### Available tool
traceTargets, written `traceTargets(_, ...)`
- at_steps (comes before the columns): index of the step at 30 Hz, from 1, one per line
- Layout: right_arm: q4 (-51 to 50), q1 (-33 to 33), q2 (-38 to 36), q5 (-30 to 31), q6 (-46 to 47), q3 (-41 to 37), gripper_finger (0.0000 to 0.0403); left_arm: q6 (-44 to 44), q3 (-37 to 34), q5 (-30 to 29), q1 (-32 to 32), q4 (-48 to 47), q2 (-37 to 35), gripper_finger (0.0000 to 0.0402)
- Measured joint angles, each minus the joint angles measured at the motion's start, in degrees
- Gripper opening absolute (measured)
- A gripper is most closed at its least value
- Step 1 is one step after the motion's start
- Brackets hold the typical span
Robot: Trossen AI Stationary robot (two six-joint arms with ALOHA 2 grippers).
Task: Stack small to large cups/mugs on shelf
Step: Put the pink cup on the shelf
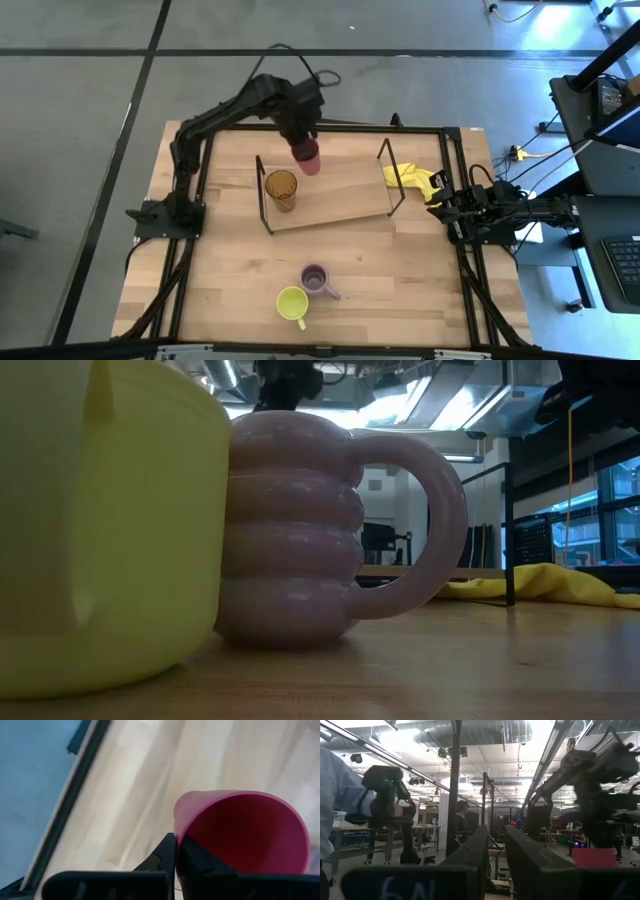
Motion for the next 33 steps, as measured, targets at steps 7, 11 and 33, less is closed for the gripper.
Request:
traceTargets(7,0.0,0.0,0.0,0.0,0.0,0.0,0.0067,-1.6,-3.5,-0.8,-5.5,-0.1,0.0,0.0001)
traceTargets(11,0.0,0.0,0.0,0.0,0.0,0.0,0.0067,-3.1,-3.6,-0.9,-7.4,2.1,0.0,0.0000)
traceTargets(33,-0.5,0.0,0.0,-0.4,0.0,0.0,0.0067,-4.2,-3.7,-1.3,-11.8,1.9,5.4,0.0000)
